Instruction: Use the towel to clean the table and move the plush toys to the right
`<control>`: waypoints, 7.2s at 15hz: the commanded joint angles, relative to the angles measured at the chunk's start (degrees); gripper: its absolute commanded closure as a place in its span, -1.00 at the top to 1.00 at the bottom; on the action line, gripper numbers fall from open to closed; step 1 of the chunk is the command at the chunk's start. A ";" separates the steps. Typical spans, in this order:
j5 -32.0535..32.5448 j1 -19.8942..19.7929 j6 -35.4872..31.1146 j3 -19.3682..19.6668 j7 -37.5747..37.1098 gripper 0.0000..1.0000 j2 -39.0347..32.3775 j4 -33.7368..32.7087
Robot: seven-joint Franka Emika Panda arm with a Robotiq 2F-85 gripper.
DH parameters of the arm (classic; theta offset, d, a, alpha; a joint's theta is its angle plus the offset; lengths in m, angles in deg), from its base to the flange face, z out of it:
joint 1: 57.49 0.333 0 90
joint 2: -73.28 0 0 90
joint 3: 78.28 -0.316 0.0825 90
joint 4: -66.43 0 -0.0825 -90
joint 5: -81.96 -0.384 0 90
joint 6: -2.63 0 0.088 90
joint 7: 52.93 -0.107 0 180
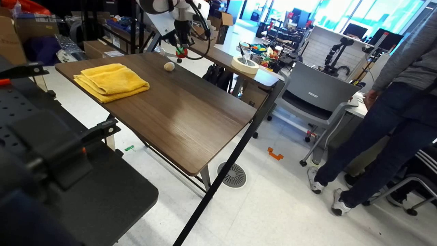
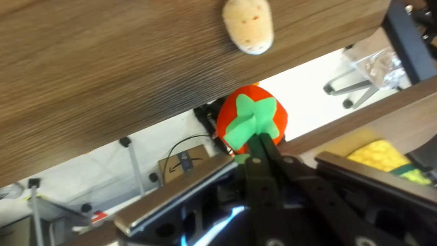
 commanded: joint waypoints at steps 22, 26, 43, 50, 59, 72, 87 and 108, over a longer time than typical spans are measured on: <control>-12.52 20.89 -0.84 40.23 -35.89 -0.98 -8.16 -1.76; -12.03 17.67 0.18 38.67 -37.70 -0.98 -12.42 -7.95; -0.48 16.54 14.22 21.69 -21.28 1.00 3.90 5.72; 2.36 13.18 1.40 11.61 -5.98 1.00 1.75 2.92; 4.64 8.74 14.43 3.69 3.60 1.00 -8.89 -15.64; 5.50 13.54 30.42 12.02 -1.76 1.00 -11.88 -24.25; 5.83 13.82 37.42 12.17 -3.45 1.00 -14.83 -30.39; 5.14 14.04 39.38 11.71 -6.96 -1.00 -18.86 -36.99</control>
